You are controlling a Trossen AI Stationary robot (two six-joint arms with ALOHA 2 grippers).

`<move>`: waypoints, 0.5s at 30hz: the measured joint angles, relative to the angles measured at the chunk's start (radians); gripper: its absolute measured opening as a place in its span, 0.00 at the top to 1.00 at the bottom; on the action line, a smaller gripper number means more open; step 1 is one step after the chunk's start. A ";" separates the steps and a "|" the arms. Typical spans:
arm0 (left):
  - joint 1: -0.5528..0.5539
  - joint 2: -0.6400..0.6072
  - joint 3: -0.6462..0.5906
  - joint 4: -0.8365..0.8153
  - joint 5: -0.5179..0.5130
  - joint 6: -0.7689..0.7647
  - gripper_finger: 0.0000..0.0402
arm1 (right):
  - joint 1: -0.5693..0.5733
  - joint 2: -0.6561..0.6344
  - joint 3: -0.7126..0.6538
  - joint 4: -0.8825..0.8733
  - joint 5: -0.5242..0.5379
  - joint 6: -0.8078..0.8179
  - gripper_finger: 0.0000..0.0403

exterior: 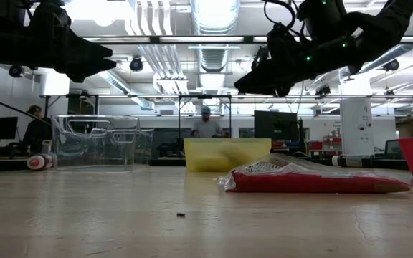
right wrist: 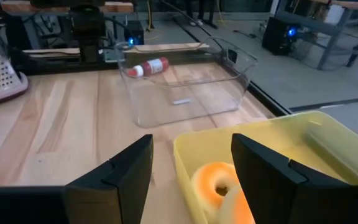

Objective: Pick & Place Food Item
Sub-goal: Put the red food coloring bottle into the red bin

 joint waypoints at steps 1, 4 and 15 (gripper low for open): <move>0.000 0.000 0.000 0.000 0.000 0.000 0.28 | 0.000 0.004 0.000 0.000 0.000 0.000 0.47; 0.000 0.000 0.000 0.000 0.000 0.000 0.28 | 0.000 0.011 0.003 -0.001 0.000 0.000 0.47; 0.000 0.000 0.000 0.000 0.000 0.000 0.28 | 0.000 0.010 0.004 0.000 0.000 0.000 0.47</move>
